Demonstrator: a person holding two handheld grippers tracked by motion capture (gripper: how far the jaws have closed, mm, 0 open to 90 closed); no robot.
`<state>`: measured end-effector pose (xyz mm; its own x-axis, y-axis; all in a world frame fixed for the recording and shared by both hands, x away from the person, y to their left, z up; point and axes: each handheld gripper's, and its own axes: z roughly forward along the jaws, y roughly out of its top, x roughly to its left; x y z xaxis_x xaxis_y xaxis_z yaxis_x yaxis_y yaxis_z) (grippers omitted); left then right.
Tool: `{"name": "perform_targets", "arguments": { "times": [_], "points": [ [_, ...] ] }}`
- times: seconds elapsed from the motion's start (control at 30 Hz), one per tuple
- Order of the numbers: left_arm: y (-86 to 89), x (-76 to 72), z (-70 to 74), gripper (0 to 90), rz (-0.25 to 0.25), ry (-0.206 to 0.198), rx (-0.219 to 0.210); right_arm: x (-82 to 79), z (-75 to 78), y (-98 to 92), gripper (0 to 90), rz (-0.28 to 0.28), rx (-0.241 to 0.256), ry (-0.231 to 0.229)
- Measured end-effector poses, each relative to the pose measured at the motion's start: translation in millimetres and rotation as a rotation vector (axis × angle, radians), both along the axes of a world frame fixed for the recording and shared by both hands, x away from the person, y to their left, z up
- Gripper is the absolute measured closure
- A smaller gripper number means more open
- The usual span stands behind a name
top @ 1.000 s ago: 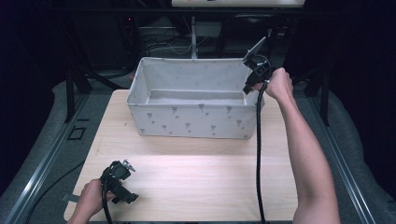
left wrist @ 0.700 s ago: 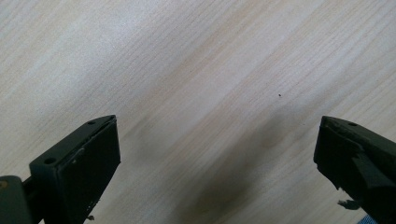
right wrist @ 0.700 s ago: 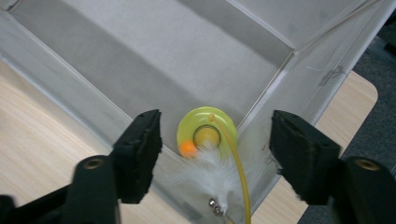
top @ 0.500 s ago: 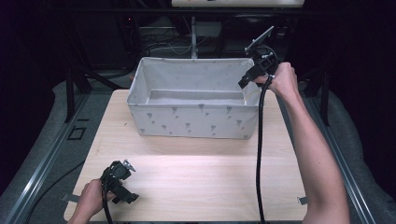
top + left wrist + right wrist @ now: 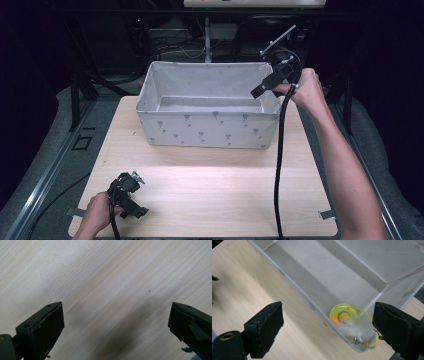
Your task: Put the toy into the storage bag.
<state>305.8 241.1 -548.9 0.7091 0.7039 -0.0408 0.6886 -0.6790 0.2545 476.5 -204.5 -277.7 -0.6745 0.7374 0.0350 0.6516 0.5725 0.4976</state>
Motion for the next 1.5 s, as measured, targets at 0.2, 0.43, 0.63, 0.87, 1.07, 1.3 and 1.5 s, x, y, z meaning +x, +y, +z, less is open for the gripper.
{"name": "perform_targets", "arguments": {
  "times": [0.2,0.43,0.63,0.87,1.07,1.3,1.5],
  "points": [
    [-0.4,-0.4,-0.3,0.6,0.0,0.0,0.001,-18.0,-5.0,5.6,7.0,0.046,-0.001,-0.01],
    [-0.4,-0.2,-1.1,0.6,-0.002,0.004,0.002,-38.5,-14.2,11.3,6.8,0.092,0.02,-0.031],
    [0.0,-0.2,-0.9,0.6,0.001,0.002,0.002,-57.3,-26.9,18.3,5.9,0.137,0.018,-0.031],
    [-0.3,-0.3,-0.9,0.6,-0.001,0.001,0.003,-78.6,-48.4,30.9,5.5,0.193,-0.006,-0.02],
    [-0.4,-0.8,-0.8,0.6,0.004,0.001,0.001,-95.0,-68.8,40.8,5.3,0.237,-0.016,-0.006],
    [-0.9,-0.8,-1.0,0.6,-0.001,0.004,0.005,-110.0,-94.8,45.1,5.2,0.26,0.006,0.01],
    [-1.7,0.3,-1.1,0.6,-0.01,0.001,0.006,-118.1,-124.6,44.7,5.2,0.273,-0.002,0.053]
  ]
}}
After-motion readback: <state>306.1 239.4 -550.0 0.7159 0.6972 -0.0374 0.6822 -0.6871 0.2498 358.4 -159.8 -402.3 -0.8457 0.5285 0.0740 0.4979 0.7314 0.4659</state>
